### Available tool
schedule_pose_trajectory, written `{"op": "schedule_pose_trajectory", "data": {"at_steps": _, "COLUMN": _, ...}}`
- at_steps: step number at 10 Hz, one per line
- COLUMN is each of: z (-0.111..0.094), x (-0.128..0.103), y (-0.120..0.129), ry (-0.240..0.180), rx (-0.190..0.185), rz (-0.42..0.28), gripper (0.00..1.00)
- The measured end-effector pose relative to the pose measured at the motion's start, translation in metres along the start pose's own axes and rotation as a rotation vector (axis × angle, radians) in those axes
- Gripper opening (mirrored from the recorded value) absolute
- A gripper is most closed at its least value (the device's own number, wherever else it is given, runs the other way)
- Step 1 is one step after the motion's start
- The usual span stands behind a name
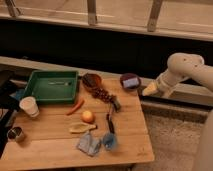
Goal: Place towel in table surface
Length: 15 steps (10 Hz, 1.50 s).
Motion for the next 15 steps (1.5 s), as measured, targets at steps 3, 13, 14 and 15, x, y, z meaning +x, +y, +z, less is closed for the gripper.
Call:
{"op": "schedule_pose_trajectory", "data": {"at_steps": 3, "z": 0.0, "x": 0.0, "y": 0.0, "ry": 0.0, "rx": 0.0, "rz": 0.0, "gripper": 0.8}}
{"op": "schedule_pose_trajectory", "data": {"at_steps": 13, "z": 0.018, "x": 0.007, "y": 0.026, "ry": 0.029, "rx": 0.014, "rz": -0.09, "gripper": 0.8}}
{"op": "schedule_pose_trajectory", "data": {"at_steps": 14, "z": 0.023, "x": 0.008, "y": 0.04, "ry": 0.034, "rx": 0.012, "rz": -0.124, "gripper": 0.8}}
{"op": "schedule_pose_trajectory", "data": {"at_steps": 15, "z": 0.032, "x": 0.009, "y": 0.067, "ry": 0.045, "rx": -0.001, "rz": -0.179, "gripper": 0.8}}
